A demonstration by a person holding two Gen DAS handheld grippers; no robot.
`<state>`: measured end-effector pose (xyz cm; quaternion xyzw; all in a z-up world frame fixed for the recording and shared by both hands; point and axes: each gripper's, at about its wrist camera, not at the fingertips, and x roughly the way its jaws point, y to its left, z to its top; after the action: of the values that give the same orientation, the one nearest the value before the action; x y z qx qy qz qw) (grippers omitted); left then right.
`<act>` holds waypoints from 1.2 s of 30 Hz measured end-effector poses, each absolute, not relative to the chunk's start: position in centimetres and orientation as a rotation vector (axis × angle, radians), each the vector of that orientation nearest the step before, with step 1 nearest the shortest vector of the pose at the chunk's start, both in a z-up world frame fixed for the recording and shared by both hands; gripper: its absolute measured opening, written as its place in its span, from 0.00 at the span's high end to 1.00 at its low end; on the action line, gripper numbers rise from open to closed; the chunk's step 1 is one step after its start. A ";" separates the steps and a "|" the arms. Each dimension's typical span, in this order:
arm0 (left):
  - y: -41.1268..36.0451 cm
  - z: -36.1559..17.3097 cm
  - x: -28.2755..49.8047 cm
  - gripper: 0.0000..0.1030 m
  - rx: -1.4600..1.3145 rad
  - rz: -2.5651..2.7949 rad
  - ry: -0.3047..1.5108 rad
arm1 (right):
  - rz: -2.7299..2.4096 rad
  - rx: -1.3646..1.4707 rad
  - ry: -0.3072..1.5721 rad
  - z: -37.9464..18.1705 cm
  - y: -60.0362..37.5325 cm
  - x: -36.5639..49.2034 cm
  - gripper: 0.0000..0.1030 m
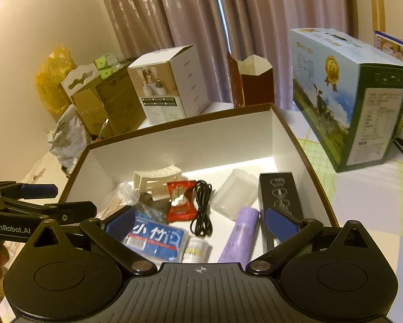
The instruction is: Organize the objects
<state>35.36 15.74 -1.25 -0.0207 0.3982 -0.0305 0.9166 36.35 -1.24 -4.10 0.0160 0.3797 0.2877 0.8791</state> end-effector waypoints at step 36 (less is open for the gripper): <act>8.2 0.9 16.2 0.01 -0.058 -0.028 0.840 | 0.586 0.045 0.840 -2.7 -12.1 19.2 0.02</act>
<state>16.22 8.19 0.94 -0.0281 0.4077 -0.0138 0.9126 19.22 -12.11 -2.69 0.0216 0.4020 0.2802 0.8714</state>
